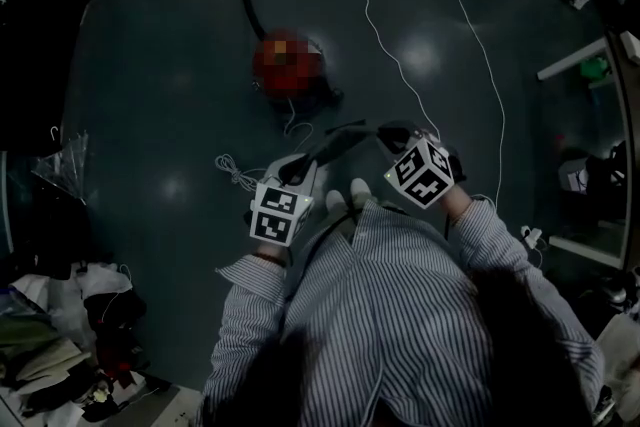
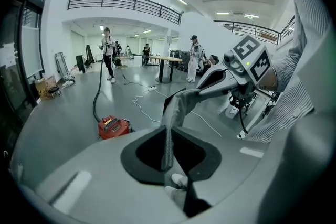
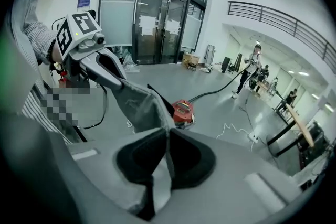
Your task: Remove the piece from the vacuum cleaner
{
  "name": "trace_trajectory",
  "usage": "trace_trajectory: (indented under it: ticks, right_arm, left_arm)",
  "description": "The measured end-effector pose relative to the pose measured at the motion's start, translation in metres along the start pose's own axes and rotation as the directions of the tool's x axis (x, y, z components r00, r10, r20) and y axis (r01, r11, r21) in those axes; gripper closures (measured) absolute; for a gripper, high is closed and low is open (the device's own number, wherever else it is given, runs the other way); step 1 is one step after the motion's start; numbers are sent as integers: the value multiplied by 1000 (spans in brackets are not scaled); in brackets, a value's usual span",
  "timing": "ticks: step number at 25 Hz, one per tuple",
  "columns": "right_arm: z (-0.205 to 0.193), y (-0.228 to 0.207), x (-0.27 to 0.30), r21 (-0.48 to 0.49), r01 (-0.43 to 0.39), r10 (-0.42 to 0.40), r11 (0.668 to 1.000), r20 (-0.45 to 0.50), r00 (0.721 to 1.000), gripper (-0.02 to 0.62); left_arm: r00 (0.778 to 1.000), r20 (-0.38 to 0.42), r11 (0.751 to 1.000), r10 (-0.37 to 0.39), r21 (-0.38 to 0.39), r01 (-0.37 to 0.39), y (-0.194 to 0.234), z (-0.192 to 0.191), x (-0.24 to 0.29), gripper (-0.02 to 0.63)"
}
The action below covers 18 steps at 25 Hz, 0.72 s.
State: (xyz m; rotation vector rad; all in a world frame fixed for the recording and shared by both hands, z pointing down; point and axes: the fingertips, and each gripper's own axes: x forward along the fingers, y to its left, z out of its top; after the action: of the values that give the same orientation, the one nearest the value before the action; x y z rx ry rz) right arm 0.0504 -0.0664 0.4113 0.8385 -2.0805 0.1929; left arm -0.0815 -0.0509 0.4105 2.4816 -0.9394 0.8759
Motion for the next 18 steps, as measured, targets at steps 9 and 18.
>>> trace_trajectory:
  ticks: [9, 18]
  right_arm:
    - [-3, 2, 0, 37, -2, 2, 999, 1, 1000, 574]
    - [-12, 3, -3, 35, -11, 11, 999, -9, 1000, 574]
  left_arm:
    - [1000, -16, 1000, -11, -17, 11, -2, -4, 1, 574]
    - [999, -22, 1000, -24, -15, 23, -9, -4, 5, 575]
